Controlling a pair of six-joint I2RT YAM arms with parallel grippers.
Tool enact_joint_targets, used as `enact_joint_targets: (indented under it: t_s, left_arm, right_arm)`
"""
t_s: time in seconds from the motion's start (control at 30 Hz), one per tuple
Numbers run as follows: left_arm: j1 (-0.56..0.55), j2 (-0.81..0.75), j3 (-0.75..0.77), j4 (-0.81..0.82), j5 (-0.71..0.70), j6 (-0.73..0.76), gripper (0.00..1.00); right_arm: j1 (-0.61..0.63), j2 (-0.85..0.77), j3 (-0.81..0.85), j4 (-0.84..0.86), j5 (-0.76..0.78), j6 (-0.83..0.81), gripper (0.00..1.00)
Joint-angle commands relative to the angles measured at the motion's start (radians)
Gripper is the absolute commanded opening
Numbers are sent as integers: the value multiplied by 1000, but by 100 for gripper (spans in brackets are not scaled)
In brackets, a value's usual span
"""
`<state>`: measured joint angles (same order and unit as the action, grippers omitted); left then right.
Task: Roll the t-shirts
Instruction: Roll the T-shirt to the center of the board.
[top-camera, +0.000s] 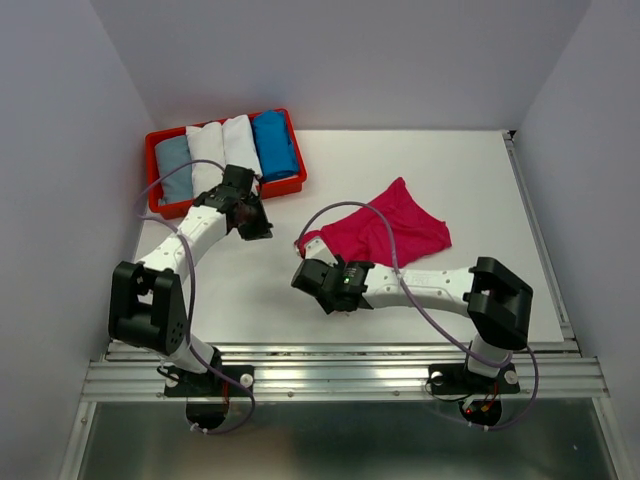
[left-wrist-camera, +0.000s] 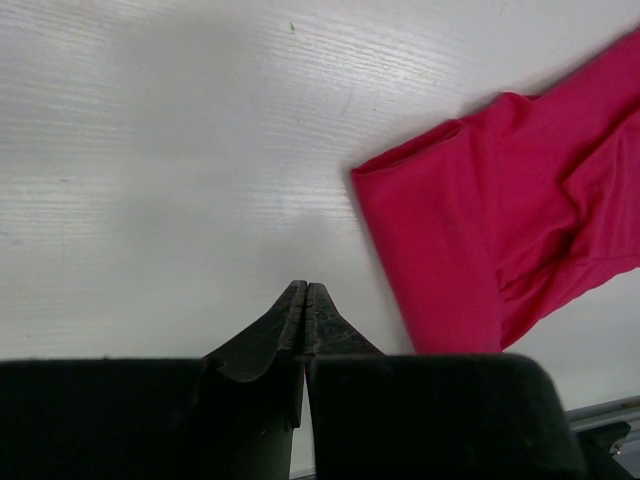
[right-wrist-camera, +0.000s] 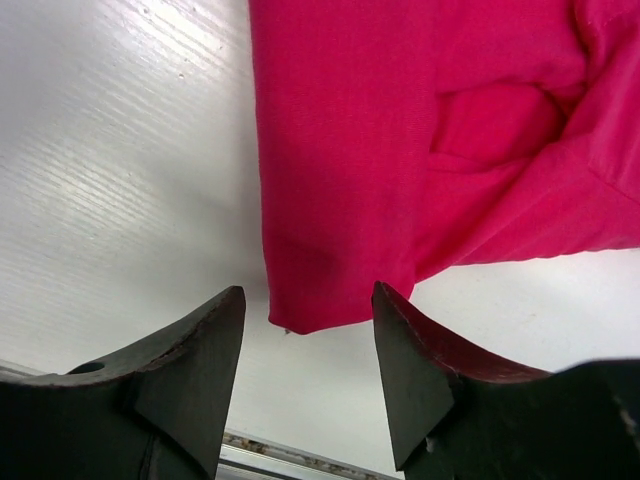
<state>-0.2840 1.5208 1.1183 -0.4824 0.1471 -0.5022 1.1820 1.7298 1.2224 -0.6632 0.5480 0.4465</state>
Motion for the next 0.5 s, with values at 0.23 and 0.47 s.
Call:
enact_joint_targets:
  t_s: [0.23,0.47]
  left_arm:
    - [78,-74,-66,14,23,4,14]
    - [111,-100,-72,-19,-12,-1,15]
  right_arm:
    - [16,115,-6,97,43,-40,55]
    - [16,155,-17,131,61,9,28]
